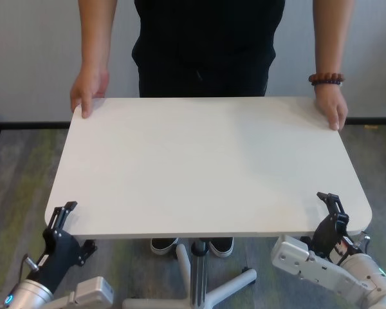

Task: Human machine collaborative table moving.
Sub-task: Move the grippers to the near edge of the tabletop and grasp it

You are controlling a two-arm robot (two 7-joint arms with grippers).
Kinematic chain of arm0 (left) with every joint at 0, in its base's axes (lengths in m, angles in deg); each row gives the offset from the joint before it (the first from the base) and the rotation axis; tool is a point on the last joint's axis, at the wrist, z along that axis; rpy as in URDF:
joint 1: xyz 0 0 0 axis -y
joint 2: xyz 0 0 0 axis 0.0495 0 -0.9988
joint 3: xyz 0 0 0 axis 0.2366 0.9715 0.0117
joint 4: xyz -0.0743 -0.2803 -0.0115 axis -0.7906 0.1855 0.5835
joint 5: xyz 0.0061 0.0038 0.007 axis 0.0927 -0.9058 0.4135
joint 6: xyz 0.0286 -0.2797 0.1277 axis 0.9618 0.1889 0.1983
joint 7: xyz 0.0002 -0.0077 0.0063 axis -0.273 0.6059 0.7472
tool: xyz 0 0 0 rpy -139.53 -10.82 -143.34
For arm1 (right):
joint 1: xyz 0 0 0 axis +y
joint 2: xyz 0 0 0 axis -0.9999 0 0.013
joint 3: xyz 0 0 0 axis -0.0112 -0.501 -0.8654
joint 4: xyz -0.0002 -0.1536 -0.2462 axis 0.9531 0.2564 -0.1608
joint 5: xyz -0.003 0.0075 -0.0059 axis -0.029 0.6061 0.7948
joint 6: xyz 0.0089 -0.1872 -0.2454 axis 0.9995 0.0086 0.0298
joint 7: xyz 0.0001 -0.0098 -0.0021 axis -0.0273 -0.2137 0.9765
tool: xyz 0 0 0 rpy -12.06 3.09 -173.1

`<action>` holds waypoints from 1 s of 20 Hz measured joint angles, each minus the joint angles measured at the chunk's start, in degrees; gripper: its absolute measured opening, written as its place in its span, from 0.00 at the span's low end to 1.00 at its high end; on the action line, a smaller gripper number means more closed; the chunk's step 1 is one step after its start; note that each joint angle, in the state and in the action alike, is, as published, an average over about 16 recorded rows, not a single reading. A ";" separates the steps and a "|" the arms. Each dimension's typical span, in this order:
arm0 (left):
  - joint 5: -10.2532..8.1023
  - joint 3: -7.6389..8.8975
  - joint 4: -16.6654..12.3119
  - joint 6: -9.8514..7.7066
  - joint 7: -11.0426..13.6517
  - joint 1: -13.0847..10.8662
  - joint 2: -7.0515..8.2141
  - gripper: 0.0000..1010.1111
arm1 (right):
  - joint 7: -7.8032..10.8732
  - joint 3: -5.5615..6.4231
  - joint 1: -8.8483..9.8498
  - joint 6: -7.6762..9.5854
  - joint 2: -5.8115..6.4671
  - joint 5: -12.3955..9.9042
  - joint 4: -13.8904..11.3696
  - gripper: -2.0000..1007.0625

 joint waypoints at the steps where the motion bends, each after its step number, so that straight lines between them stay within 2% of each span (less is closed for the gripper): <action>1: 0.00 -0.01 0.00 0.01 0.01 0.00 0.00 0.99 | 0.15 0.07 0.00 0.00 -0.09 0.08 0.03 0.99; 20: -0.08 -0.07 -0.06 0.03 0.11 0.01 0.07 0.99 | 1.33 1.43 1.67 -0.24 -1.18 2.50 -0.87 0.99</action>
